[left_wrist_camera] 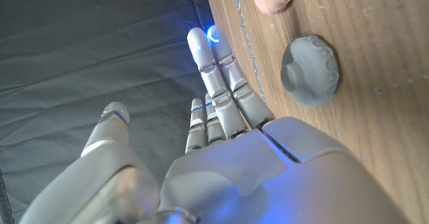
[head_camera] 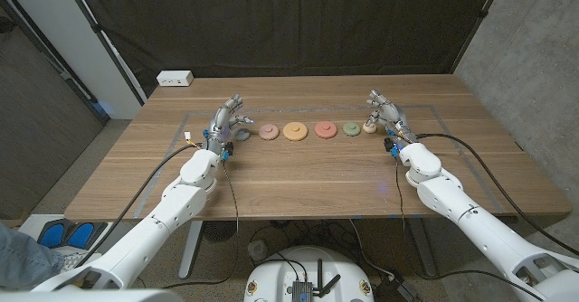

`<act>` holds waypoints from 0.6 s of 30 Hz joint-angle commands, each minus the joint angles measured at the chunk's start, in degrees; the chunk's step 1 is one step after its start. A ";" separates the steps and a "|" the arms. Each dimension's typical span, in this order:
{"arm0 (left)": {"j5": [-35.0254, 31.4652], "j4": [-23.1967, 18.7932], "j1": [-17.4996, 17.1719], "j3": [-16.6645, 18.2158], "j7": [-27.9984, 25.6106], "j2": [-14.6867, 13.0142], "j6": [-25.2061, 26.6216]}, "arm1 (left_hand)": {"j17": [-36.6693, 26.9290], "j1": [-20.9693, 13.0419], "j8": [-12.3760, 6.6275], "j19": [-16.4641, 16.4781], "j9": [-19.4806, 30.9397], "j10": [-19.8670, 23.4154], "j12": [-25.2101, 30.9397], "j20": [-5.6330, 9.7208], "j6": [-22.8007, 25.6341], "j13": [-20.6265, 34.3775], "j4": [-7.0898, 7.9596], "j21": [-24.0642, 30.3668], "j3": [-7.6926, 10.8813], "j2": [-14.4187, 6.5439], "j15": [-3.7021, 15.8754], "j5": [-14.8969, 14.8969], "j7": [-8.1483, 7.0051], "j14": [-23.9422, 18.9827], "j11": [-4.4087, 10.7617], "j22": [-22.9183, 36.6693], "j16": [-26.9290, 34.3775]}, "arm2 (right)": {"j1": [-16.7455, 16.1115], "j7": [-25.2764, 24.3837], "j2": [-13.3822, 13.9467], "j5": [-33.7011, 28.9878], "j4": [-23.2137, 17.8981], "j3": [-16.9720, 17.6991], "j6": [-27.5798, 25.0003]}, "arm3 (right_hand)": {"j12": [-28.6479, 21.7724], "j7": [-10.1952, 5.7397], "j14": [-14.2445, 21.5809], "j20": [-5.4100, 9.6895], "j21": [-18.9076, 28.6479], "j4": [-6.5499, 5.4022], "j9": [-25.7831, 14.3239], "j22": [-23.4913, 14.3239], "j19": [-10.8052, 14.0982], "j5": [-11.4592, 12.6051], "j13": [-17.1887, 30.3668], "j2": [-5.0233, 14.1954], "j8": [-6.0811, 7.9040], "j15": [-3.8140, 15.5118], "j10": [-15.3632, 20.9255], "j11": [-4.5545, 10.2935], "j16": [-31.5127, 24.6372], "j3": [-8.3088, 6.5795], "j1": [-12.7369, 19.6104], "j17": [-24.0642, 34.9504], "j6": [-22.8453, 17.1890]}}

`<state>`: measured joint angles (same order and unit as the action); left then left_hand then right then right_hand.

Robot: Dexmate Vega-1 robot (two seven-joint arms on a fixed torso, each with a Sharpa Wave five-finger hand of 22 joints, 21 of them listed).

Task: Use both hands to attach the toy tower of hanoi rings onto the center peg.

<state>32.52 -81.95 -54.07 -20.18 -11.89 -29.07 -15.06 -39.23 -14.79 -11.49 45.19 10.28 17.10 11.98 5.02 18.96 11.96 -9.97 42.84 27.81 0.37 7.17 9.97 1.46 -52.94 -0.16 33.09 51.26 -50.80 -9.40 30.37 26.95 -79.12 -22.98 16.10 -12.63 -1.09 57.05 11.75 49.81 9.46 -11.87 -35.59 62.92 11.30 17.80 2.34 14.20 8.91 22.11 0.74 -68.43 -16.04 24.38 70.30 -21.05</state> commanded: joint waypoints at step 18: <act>-3.63 0.79 1.31 -0.95 -1.12 -0.76 0.10 | -0.31 -11.86 0.46 -0.19 0.58 0.15 0.36 0.76 0.95 1.52 -1.40 2.00 2.98 -0.12 4.93 2.64 -0.27 1.04 3.09 0.15 3.04 | -1.22 -9.39 2.49 -8.17 -5.37 -0.69 -6.14 | -0.70 0.63 -4.96 0.57 1.58 1.00 -0.99 0.19 -2.24 5.56 4.62 -3.35 -0.82 3.67 0.55 2.88 -3.19 -6.68 16.07 -1.57 -0.40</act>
<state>31.39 -80.49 -53.22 -20.50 -11.49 -28.66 -15.68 -39.43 -24.97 -11.31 45.18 10.54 17.21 11.98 5.01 20.34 13.20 -11.30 44.32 30.13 0.11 7.07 11.97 1.03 -52.17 2.56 33.08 53.85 -51.34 -14.42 31.42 23.10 -81.57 -23.32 13.15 -13.02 -0.50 52.40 10.53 50.86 10.63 -12.68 -35.30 60.91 16.24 21.71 -0.61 13.74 7.37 22.73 3.40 -71.19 -22.01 38.95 68.76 -21.78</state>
